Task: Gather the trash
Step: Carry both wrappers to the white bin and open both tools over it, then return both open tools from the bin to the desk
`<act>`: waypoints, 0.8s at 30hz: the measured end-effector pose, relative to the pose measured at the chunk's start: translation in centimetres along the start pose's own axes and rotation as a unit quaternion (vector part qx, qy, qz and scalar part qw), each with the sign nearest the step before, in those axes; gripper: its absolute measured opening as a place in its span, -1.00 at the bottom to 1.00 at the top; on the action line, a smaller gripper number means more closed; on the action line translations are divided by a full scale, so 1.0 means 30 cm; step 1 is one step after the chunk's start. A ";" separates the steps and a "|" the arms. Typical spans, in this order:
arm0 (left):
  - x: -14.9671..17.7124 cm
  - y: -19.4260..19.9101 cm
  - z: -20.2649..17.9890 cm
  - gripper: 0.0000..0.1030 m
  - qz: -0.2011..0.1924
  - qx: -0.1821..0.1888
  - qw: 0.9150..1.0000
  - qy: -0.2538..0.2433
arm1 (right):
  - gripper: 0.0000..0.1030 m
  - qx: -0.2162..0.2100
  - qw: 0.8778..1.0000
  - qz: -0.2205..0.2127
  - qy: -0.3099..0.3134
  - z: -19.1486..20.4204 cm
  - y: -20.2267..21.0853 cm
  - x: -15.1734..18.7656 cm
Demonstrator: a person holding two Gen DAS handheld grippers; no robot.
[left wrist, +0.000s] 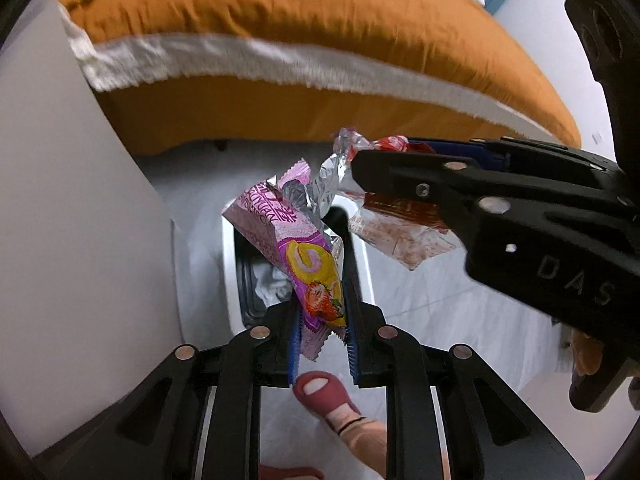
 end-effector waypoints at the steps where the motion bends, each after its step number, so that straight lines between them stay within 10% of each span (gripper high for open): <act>1: 0.000 -0.031 0.014 -0.53 0.005 0.005 1.000 0.003 | -0.49 0.004 1.000 0.002 0.002 -0.005 -0.039 0.012; 3: 0.007 -0.100 0.048 -0.13 0.014 0.015 1.000 0.013 | -0.24 0.003 1.000 0.014 0.004 -0.014 -0.096 0.031; 5: 0.012 -0.140 0.064 0.87 0.017 0.027 0.999 0.023 | 0.41 0.002 1.000 0.026 0.006 -0.028 -0.151 0.054; 7: 0.021 -0.172 0.073 0.88 0.019 0.029 0.999 0.029 | 0.89 0.006 0.999 0.034 0.004 -0.039 -0.188 0.076; 24: 0.044 -0.138 0.064 0.91 0.021 -0.010 1.000 0.007 | 0.91 0.020 1.000 0.013 0.010 -0.058 -0.132 0.061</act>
Point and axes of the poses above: each gripper's, at about its wrist camera, not at the fingertips, and y roughly against the way its jaws point, z to its left, x to its underside, the point moved 4 cm from there along -y, roughly the way its jaws point, and after that the axes turned 13 degrees about x, right-handed, at the moved point
